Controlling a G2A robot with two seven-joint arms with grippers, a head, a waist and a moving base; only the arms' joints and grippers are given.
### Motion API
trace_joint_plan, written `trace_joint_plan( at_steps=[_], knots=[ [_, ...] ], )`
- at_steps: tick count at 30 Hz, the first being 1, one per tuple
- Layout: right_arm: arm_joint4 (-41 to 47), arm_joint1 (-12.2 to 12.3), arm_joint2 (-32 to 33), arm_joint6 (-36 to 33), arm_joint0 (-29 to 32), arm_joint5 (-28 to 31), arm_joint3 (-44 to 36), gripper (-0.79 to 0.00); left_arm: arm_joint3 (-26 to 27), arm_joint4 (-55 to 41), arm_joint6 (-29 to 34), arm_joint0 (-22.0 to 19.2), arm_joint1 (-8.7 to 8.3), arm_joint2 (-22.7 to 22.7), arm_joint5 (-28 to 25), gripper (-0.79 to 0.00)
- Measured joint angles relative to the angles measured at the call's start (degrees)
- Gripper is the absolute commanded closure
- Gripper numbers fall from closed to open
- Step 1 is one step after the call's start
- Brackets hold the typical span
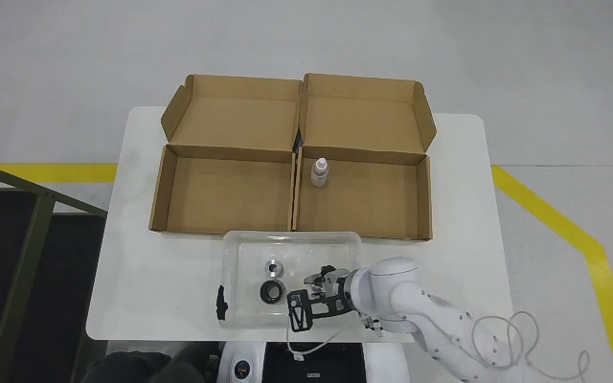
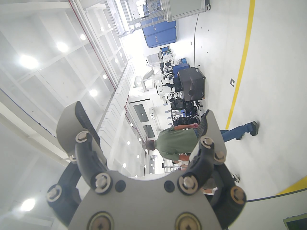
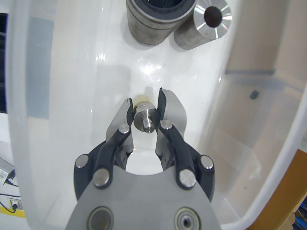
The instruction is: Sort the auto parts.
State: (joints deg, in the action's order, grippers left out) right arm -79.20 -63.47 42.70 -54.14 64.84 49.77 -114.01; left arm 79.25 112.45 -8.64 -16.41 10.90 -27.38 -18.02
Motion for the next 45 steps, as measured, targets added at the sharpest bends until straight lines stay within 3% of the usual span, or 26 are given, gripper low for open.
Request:
trace_joint_plan(
  at_steps=[13, 22, 30, 45],
  knots=[
    [-2.7, 1.0, 6.0, 17.6, 2.2, -4.2, -5.9, 0.000, 0.0, 0.0, 0.0, 0.0, 0.00, 0.0, 0.0, -0.785],
    [2.3, 1.3, 12.3, 34.3, 4.5, -10.0, -5.0, 0.000, 0.0, 0.0, 0.0, 0.0, 0.00, 0.0, 0.0, -0.785],
    [7.3, 1.2, 15.1, 42.1, 5.3, -12.1, -3.0, 0.000, 0.0, 0.0, 0.0, 0.0, 0.00, 0.0, 0.0, -0.785],
    [13.0, 1.4, 21.0, 47.4, 6.9, -14.0, -2.1, 0.000, 0.0, 0.0, 0.0, 0.0, 0.00, 0.0, 0.0, -0.785]
  ],
)
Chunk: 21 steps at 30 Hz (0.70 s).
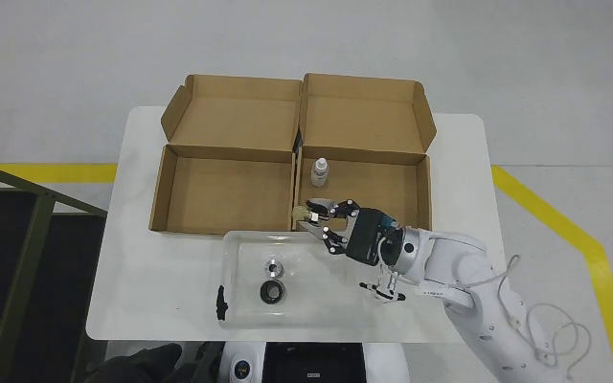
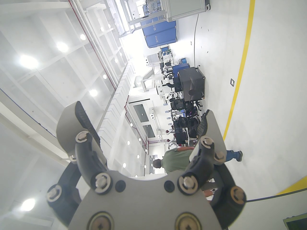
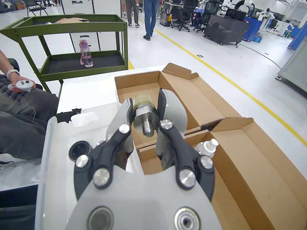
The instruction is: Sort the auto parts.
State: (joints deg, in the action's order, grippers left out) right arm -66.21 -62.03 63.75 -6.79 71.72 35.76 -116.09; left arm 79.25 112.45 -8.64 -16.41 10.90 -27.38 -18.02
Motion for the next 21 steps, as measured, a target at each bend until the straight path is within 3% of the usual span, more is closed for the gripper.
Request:
trace_joint_plan(
  at_steps=[11, 21],
  knots=[
    [3.3, 0.4, 3.7, 0.0, -0.1, 2.8, 0.0, 0.000, 0.0, 0.0, 0.0, 0.0, 0.00, 0.0, 0.0, -0.785],
    [-0.5, 0.5, 3.3, -9.3, -4.2, 3.7, 6.3, 0.000, 0.0, 0.0, 0.0, 0.0, 0.00, 0.0, 0.0, -0.785]
  ],
)
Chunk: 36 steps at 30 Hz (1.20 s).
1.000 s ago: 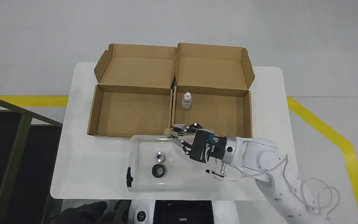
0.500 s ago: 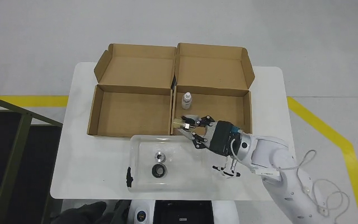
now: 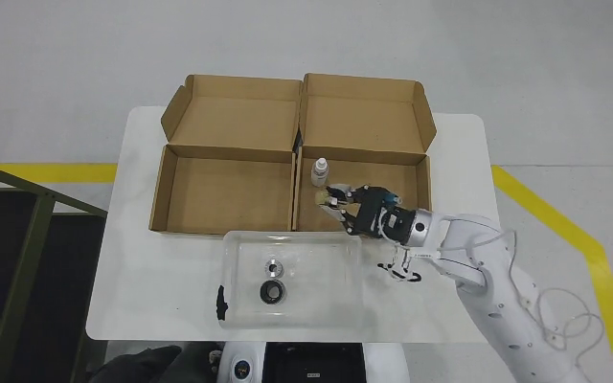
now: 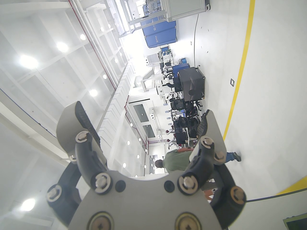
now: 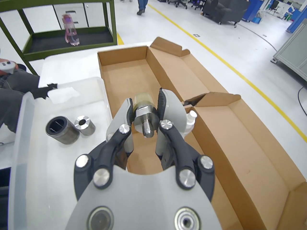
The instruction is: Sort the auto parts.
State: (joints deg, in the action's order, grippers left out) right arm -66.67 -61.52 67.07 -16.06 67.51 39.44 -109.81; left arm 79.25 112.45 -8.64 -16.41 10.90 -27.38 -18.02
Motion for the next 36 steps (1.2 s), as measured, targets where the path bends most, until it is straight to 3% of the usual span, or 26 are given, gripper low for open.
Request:
trace_joint_plan(
  at_steps=[11, 22, 36],
  knots=[
    [-2.7, -0.7, -4.4, -12.8, -9.7, 1.5, 8.2, 0.000, 0.0, 0.0, 0.0, 0.0, 0.00, 0.0, 0.0, -0.785],
    [-2.2, -2.5, -11.1, -20.5, -20.9, 3.9, 20.6, 0.000, 0.0, 0.0, 0.0, 0.0, 0.00, 0.0, 0.0, -0.785],
    [-5.0, -5.2, -19.0, -23.1, -29.2, 3.2, 32.2, 0.000, 0.0, 0.0, 0.0, 0.0, 0.00, 0.0, 0.0, -0.785]
  ],
)
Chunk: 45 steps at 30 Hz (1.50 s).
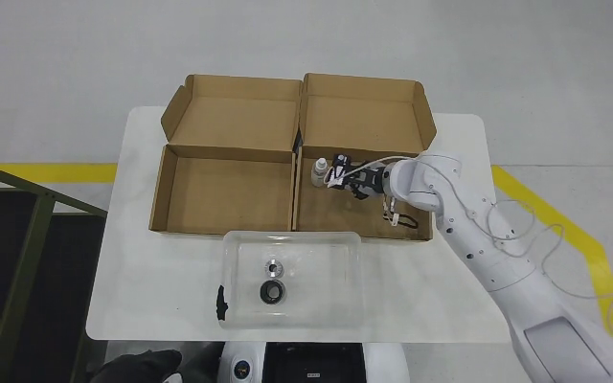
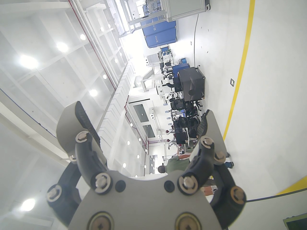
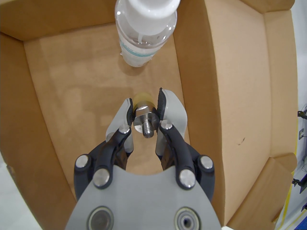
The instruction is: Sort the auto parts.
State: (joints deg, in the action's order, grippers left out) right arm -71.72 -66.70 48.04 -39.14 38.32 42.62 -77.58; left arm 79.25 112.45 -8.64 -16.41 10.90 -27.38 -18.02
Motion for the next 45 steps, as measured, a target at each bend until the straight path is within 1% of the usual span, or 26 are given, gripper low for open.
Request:
trace_joint_plan(
  at_steps=[1, 3, 4, 5, 7, 9, 11, 12, 13, 15, 17, 21, 26, 33, 37, 41, 45],
  knots=[
    [-0.2, -0.2, -0.5, 0.1, -0.4, -0.2, 0.7, -0.018, 0.0, 0.0, 0.0, 0.0, 0.00, 0.0, 0.0, -0.785],
    [-0.7, -0.5, -1.1, 0.2, -1.0, -0.4, 1.5, -0.117, 0.0, 0.0, 0.0, 0.0, 0.00, 0.0, 0.0, -0.785],
    [-0.9, -0.7, -1.5, 0.2, -1.4, -0.5, 2.0, -0.132, 0.0, 0.0, 0.0, 0.0, 0.00, 0.0, 0.0, -0.785],
    [-1.1, -0.8, -1.8, 0.2, -1.6, -0.5, 2.3, -0.169, 0.0, 0.0, 0.0, 0.0, 0.00, 0.0, 0.0, -0.785],
    [-1.3, -1.0, -2.2, 0.3, -2.0, -0.6, 2.8, -0.163, 0.0, 0.0, 0.0, 0.0, 0.00, 0.0, 0.0, -0.785],
    [-1.5, -1.2, -2.5, 0.3, -2.2, -0.6, 3.0, -0.175, 0.0, 0.0, 0.0, 0.0, 0.00, 0.0, 0.0, -0.785],
    [-1.6, -1.3, -2.7, 0.4, -2.4, -0.6, 3.2, -0.228, 0.0, 0.0, 0.0, 0.0, 0.00, 0.0, 0.0, -0.785],
    [-1.7, -1.3, -2.7, 0.5, -2.4, -0.6, 3.3, -0.228, 0.0, 0.0, 0.0, 0.0, 0.00, 0.0, 0.0, -0.785],
    [-1.8, -1.4, -2.7, 0.5, -2.5, -0.6, 3.4, -0.265, 0.0, 0.0, 0.0, 0.0, 0.00, 0.0, 0.0, -0.785],
    [-1.7, -1.4, -2.6, 0.7, -2.4, -0.7, 3.3, -0.280, 0.0, 0.0, 0.0, 0.0, 0.00, 0.0, 0.0, -0.785],
    [-1.4, -1.3, -2.2, 1.2, -2.2, -0.6, 2.9, -0.314, 0.0, 0.0, 0.0, 0.0, 0.00, 0.0, 0.0, -0.785],
    [-0.9, -0.8, -0.3, 1.8, -1.0, -0.6, 0.7, -0.336, 0.0, 0.0, 0.0, 0.0, 0.00, 0.0, 0.0, -0.785],
    [1.4, 0.6, 4.0, 3.2, 3.1, 0.3, -4.2, -0.336, 0.0, 0.0, 0.0, 0.0, 0.00, 0.0, 0.0, -0.785],
    [4.6, 3.0, 11.3, 6.0, 11.9, 1.1, -13.8, -0.342, 0.0, 0.0, 0.0, 0.0, 0.00, 0.0, 0.0, -0.785],
    [5.9, 4.1, 15.0, 8.4, 17.5, 1.8, -20.7, -0.342, 0.0, 0.0, 0.0, 0.0, 0.00, 0.0, 0.0, -0.785],
    [6.6, 4.7, 16.9, 10.5, 22.1, 2.4, -27.1, -0.336, 0.0, 0.0, 0.0, 0.0, 0.00, 0.0, 0.0, -0.785],
    [6.7, 5.1, 16.9, 11.7, 25.8, 3.0, -32.4, -0.336, 0.0, 0.0, 0.0, 0.0, 0.00, 0.0, 0.0, -0.785]
  ],
)
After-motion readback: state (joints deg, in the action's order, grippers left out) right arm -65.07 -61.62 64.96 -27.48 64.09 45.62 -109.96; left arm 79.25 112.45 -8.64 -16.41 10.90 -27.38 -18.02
